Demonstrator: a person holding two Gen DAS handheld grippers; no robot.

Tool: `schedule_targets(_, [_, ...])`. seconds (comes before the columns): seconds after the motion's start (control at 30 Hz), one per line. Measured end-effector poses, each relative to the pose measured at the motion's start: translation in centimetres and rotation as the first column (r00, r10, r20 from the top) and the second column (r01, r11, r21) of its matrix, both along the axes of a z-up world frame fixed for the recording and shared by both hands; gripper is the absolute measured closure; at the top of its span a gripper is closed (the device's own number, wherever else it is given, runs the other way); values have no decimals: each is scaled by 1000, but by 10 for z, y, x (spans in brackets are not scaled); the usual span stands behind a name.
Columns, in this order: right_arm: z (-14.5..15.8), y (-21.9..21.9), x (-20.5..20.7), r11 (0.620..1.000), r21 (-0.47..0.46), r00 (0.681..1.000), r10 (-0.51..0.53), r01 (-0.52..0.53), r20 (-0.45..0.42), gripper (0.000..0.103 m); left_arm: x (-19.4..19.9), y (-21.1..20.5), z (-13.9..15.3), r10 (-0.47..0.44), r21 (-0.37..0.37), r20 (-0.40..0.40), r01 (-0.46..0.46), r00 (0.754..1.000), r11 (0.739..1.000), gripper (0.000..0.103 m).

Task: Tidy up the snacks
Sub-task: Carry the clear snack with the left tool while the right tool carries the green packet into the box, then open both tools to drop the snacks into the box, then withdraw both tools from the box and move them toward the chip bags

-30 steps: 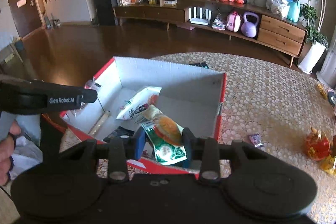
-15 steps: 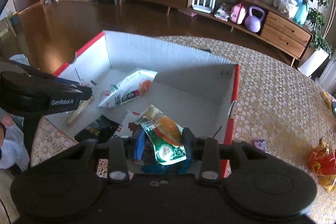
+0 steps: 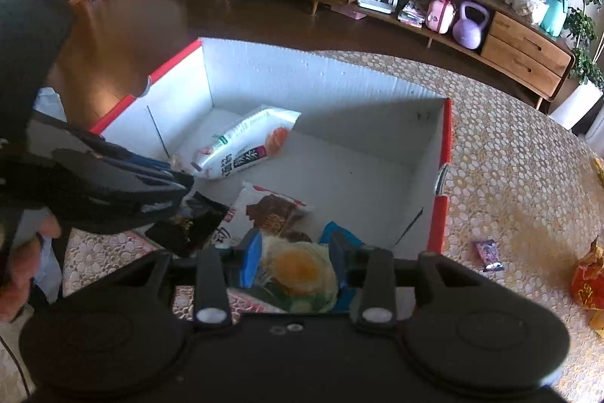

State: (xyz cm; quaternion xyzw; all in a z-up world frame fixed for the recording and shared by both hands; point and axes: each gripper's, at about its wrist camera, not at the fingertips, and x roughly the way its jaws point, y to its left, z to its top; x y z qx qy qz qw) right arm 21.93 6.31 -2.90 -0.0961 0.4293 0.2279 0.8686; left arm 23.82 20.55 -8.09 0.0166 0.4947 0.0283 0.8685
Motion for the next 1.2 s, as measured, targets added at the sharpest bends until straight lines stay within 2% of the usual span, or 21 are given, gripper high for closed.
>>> schedule_targets(0.13, [6, -3, -5, 1000, 19, 1000, 4, -4, 2, 59, -3, 1, 1, 10, -13, -8, -10, 1000, 1000, 84])
schedule_targets(0.3, [12, -9, -13, 999, 34, 1000, -4, 4, 10, 51, -10, 0, 5, 20, -11, -4, -20, 1000, 1000, 74])
schedule_targets(0.5, [23, -20, -24, 998, 63, 999, -22, 20, 30, 35, -20, 0, 16, 26, -36, 17, -26, 1000, 999, 71])
schedule_targets(0.53, [25, -21, -25, 998, 67, 999, -24, 21, 34, 34, -22, -1, 18, 27, -42, 22, -26, 999, 999, 60])
schedule_targets(0.57, [27, -23, -27, 997, 73, 999, -24, 21, 36, 31, -25, -1, 20, 28, -45, 32, -27, 999, 999, 41])
schedule_targets(0.63, [32, -27, -31, 996, 81, 998, -30, 27, 46, 27, -32, -3, 25, 31, -43, 70, -28, 997, 999, 28])
schedule_targets(0.8, [44, -40, -43, 993, 110, 997, -38, 30, 69, 17, -43, -6, 36, 33, -67, 104, -26, 994, 997, 28])
schedule_targets(0.93, [53, -52, -54, 991, 124, 994, -60, 49, 91, 0, -52, -11, 43, 36, -68, 122, -28, 992, 997, 28])
schedule_targets(1.2, [60, -76, -71, 984, 153, 990, -102, 87, 93, 0, -73, -31, 62, 11, -114, 195, 12, 981, 993, 21])
